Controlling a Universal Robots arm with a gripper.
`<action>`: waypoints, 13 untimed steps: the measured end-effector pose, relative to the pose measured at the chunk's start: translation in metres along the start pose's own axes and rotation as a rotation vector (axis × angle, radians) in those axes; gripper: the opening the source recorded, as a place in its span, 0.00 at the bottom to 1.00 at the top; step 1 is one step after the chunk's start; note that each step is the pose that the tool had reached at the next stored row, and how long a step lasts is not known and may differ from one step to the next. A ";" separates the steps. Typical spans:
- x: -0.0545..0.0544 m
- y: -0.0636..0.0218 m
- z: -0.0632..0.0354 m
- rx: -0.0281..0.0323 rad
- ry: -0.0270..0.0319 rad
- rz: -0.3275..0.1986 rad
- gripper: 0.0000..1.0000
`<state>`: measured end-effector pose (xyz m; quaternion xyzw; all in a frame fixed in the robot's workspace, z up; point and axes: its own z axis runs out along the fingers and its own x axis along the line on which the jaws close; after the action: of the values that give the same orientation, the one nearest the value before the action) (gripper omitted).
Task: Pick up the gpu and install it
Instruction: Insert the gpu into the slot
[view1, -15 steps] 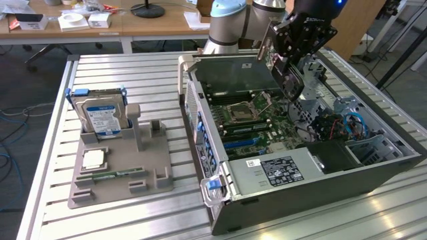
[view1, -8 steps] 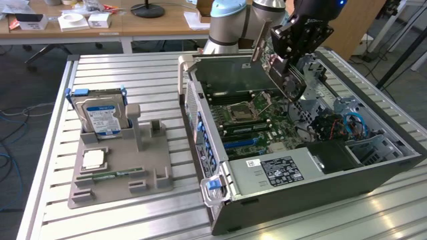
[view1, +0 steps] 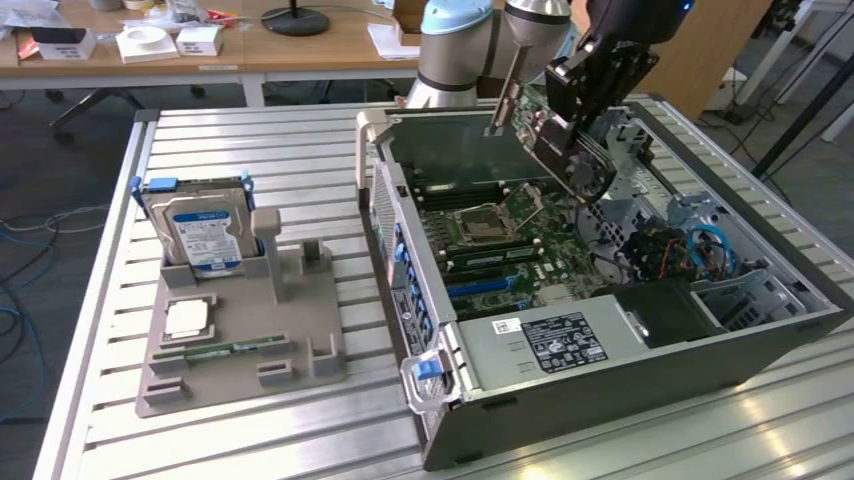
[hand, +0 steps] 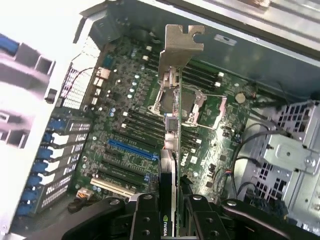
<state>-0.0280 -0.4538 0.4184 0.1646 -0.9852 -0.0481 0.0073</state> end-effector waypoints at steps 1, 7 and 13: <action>0.000 0.0000 0.0002 -0.0001 0.0017 -0.018 0.26; 0.000 -0.0001 0.0015 -0.0002 0.0123 -0.127 0.26; 0.000 -0.0002 0.0028 -0.0004 0.0230 -0.236 0.26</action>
<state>-0.0280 -0.4538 0.4156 0.2799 -0.9588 -0.0469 0.0129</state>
